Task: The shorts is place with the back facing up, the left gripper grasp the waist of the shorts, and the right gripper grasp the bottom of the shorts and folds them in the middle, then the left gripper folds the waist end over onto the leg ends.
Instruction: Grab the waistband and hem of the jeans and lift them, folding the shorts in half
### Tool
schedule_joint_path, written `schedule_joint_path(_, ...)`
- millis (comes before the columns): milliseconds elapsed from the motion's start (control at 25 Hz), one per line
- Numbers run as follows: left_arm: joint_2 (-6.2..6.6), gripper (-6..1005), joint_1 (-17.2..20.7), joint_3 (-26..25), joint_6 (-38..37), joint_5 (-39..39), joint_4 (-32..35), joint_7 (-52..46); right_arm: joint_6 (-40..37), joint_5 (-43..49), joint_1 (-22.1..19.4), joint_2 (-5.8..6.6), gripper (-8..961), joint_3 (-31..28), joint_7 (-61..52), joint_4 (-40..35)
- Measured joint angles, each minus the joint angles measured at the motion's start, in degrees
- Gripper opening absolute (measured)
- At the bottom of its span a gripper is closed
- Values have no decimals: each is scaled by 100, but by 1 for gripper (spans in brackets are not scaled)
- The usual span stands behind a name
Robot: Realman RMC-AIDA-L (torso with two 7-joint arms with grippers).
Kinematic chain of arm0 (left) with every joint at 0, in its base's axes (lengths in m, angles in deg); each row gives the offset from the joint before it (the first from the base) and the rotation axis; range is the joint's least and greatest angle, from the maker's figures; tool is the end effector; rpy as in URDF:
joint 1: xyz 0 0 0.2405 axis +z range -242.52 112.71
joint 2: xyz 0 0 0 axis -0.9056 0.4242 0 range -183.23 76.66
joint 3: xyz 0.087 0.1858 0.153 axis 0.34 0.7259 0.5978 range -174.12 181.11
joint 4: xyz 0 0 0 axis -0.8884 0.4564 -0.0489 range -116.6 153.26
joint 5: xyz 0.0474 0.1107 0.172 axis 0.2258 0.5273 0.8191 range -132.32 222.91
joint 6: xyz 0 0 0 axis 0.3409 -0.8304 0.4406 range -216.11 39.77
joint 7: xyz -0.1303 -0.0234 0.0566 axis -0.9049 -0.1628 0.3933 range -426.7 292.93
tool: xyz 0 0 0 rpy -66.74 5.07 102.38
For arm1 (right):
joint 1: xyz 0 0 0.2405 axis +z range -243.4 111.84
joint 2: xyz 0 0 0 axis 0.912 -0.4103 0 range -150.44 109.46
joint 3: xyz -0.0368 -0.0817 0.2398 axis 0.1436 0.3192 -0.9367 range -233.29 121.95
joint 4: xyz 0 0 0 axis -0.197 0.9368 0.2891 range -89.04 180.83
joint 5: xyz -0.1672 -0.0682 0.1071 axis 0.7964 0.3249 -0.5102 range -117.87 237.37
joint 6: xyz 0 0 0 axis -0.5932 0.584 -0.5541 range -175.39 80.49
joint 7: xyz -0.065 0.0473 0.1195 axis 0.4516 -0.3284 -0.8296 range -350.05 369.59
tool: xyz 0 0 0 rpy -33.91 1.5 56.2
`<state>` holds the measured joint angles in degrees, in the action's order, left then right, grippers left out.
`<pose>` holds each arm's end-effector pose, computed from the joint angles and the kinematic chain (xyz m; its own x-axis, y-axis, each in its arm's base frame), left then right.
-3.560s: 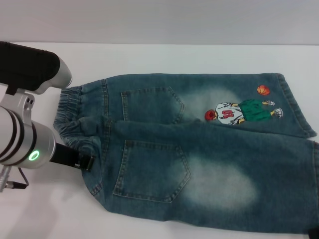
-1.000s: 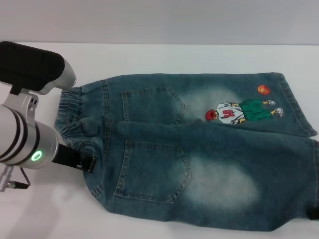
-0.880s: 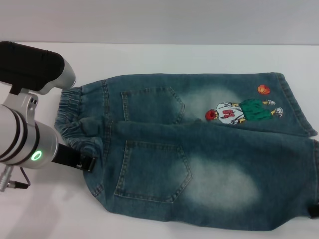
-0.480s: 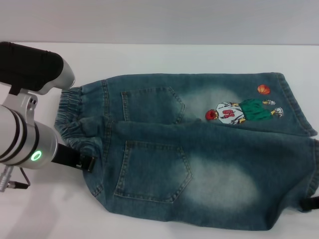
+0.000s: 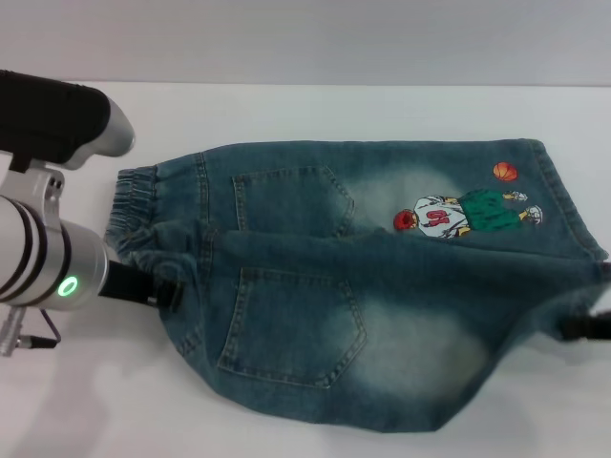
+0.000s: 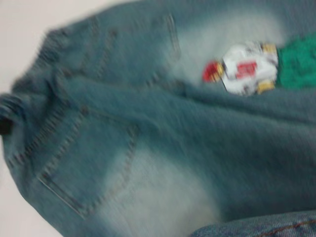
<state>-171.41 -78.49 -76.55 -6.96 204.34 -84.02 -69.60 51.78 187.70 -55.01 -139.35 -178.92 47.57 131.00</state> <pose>-0.1880 0.2948 -0.0010 0.5367 0.8378 0.1003 0.6855 -0.3636 -0.6308 0.2716 0.2663 0.0709 0.4439 -0.8727 -0.2033 -0.8907 -0.4048 -0.2069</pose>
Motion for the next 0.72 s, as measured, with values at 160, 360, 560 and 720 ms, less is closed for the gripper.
schedule_joint_path(160, 6, 190, 63, -44, -273, 2, -9, 0, -210, -257, -62, 3, 17, -7, 144, 133)
schedule_joint_path(360, 14, 191, 208, -161, -636, 11, -45, 33, -568, -433, -214, -11, 17, -9, 411, 376)
schedule_joint_path(560, 18, 191, 411, -280, -1100, 1, -56, 55, -1109, -961, -435, -13, 17, -81, 828, 535)
schedule_joint_path(720, 18, 191, 529, -313, -1432, -1, -103, 60, -1506, -1406, -550, -22, 17, -168, 1145, 492)
